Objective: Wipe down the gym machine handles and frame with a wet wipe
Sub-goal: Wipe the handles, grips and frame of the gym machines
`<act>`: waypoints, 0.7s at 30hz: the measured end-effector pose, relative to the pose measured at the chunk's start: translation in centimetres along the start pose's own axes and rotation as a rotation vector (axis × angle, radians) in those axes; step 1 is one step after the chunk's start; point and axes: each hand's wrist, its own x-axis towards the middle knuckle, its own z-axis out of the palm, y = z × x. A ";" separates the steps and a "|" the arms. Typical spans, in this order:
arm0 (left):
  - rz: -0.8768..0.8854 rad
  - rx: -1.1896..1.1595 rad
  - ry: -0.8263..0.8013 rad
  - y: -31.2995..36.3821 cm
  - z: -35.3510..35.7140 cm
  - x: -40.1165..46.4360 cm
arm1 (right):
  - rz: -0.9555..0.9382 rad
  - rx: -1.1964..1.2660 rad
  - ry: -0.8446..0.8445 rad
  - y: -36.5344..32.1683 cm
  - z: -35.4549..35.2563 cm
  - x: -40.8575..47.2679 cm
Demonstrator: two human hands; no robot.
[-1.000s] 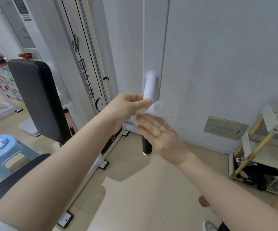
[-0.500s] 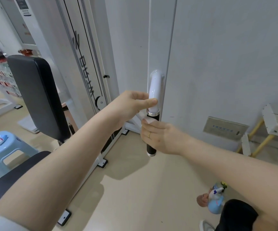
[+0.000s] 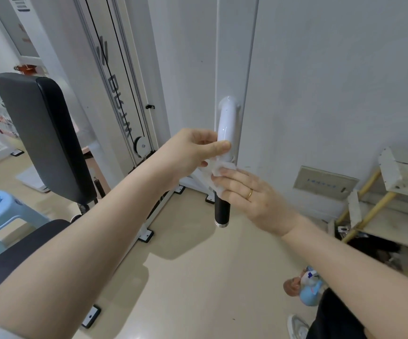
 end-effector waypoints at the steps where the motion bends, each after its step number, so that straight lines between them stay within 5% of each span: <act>1: 0.004 0.000 0.007 -0.1 0.0 0.0 | 0.108 0.043 -0.005 -0.7 0.5 -0.3; 6: 0.014 0.016 0.029 -0.2 -0.3 -0.3 | 1.069 0.679 0.036 -4.2 1.1 0.6; 10: 0.017 0.031 0.054 -0.3 -0.6 -0.6 | 1.447 1.062 0.026 -5.1 2.9 1.2; 14: -0.007 0.013 0.082 -0.6 -0.9 -0.9 | 1.651 1.326 -0.306 -5.2 4.1 0.6; 17: -0.007 0.015 0.096 -0.6 -1.1 -1.1 | 1.739 1.513 -0.148 -3.6 3.6 2.6; 21: 0.006 0.030 0.100 -0.6 -1.3 -1.1 | 1.560 1.557 -0.035 -2.5 2.4 4.4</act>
